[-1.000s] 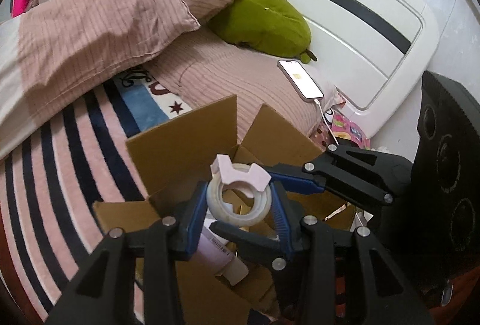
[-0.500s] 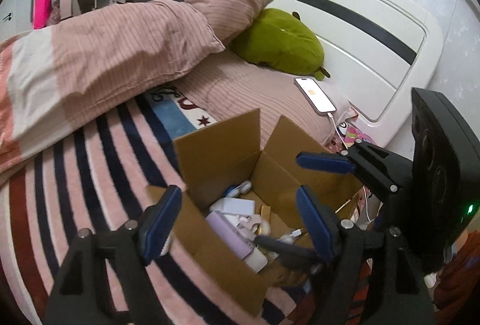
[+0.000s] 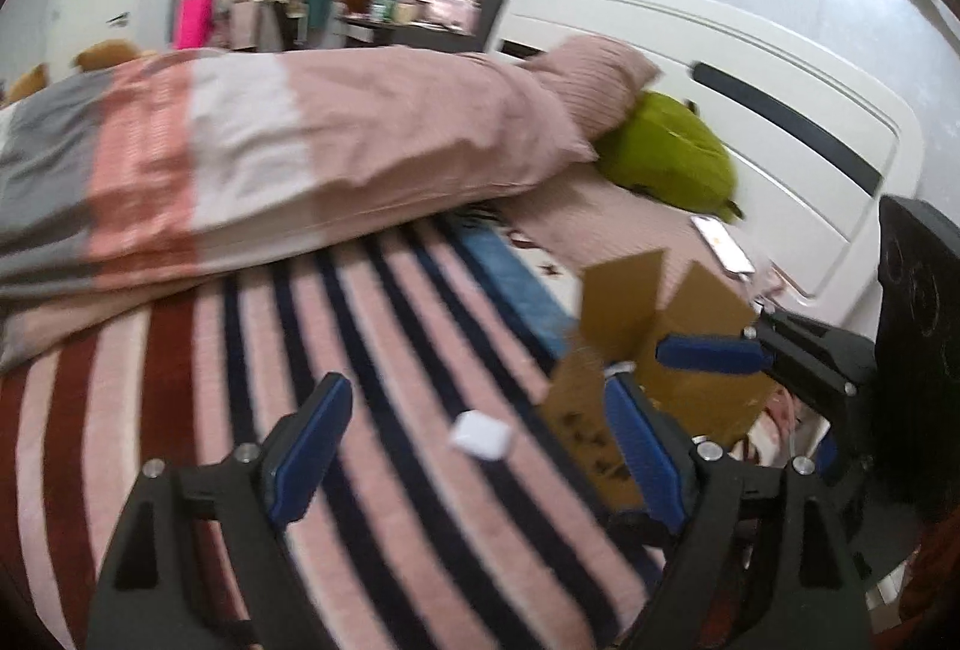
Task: Organize rigid objects
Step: 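Lower the right tool onto the white earbud case and grasp it, then carry the earbud case into the cardboard box and open the right tool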
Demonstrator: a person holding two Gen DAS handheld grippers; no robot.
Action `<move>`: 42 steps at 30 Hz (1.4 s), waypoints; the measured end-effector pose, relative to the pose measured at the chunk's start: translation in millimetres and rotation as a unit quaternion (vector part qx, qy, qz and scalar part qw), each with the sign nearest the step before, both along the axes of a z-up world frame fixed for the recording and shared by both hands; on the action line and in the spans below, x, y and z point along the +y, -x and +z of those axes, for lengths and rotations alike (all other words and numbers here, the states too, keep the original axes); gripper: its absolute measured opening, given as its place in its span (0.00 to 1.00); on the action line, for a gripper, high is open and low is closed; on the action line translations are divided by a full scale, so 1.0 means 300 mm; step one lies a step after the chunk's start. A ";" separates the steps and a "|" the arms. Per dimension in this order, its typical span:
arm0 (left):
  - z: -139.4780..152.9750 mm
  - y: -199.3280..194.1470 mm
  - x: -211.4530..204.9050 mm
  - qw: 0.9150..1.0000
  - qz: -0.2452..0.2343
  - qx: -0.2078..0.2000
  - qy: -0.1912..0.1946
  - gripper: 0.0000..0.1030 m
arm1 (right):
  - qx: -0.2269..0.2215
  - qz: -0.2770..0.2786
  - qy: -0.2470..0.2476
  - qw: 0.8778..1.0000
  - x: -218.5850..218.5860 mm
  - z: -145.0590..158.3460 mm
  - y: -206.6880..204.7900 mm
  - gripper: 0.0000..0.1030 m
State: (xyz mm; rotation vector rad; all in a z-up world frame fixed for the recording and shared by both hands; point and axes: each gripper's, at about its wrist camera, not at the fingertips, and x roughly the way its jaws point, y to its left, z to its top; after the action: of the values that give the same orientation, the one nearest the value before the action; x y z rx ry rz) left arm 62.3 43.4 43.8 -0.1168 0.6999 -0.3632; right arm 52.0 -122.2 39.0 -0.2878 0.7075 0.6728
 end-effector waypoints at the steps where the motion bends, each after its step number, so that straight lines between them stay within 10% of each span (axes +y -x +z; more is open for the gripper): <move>1: -0.012 0.009 0.033 1.000 0.011 0.000 -0.002 0.82 | 0.004 0.011 0.003 1.000 0.041 -0.014 0.006 0.81; 9: -0.170 0.057 0.218 0.998 0.062 0.023 -0.005 0.83 | 0.090 0.022 0.016 0.996 0.252 -0.284 -0.036 0.65; 20: -0.306 0.058 0.262 0.997 0.059 0.053 0.014 0.83 | 0.142 -0.194 0.051 0.969 0.111 -0.649 -0.214 0.65; 34: -0.310 0.062 0.272 0.996 0.068 0.059 0.014 0.83 | 0.106 -0.231 0.057 0.965 0.160 -0.682 -0.390 0.56; 42: -0.291 0.056 0.258 0.996 0.057 0.062 0.023 0.83 | 0.084 -0.148 0.056 0.984 0.209 -0.611 -0.303 0.48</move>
State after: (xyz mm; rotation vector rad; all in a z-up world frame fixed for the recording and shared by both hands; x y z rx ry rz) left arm 45.5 120.9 -43.4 -0.2231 0.8045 -0.2630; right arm 143.0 -59.4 -144.2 -0.2253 0.9300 0.3764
